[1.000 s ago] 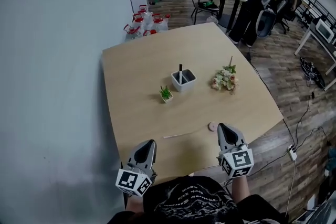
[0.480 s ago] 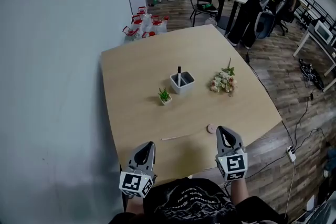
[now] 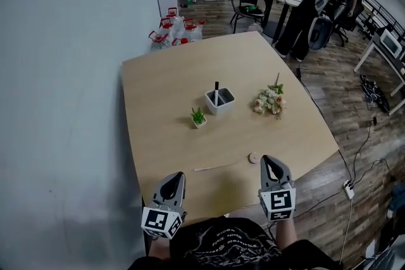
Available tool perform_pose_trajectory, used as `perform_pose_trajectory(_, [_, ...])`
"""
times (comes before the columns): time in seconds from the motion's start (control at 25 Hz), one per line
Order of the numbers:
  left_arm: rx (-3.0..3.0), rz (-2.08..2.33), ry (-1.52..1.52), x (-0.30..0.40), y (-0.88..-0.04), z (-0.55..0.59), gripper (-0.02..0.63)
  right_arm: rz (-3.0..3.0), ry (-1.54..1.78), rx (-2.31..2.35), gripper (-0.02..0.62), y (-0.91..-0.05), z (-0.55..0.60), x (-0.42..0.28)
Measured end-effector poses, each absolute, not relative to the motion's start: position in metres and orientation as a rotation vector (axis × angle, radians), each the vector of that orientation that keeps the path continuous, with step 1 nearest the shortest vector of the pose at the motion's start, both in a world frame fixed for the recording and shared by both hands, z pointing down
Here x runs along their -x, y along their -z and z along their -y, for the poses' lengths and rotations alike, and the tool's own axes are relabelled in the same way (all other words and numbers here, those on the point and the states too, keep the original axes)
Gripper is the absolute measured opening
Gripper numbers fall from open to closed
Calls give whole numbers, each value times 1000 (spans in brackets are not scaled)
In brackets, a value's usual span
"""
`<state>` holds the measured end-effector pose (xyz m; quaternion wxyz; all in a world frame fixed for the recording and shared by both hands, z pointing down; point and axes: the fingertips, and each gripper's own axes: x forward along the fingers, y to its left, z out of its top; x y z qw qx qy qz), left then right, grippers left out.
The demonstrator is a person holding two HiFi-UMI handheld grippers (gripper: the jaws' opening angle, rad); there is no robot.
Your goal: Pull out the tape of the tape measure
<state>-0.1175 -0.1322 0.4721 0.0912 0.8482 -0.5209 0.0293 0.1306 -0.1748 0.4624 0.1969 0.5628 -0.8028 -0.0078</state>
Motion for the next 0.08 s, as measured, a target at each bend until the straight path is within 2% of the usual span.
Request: perform_pose_trajectory(0.08, [-2526, 1535, -107, 118, -475, 133, 6, 2233, 29, -1582, 12, -464, 174, -131])
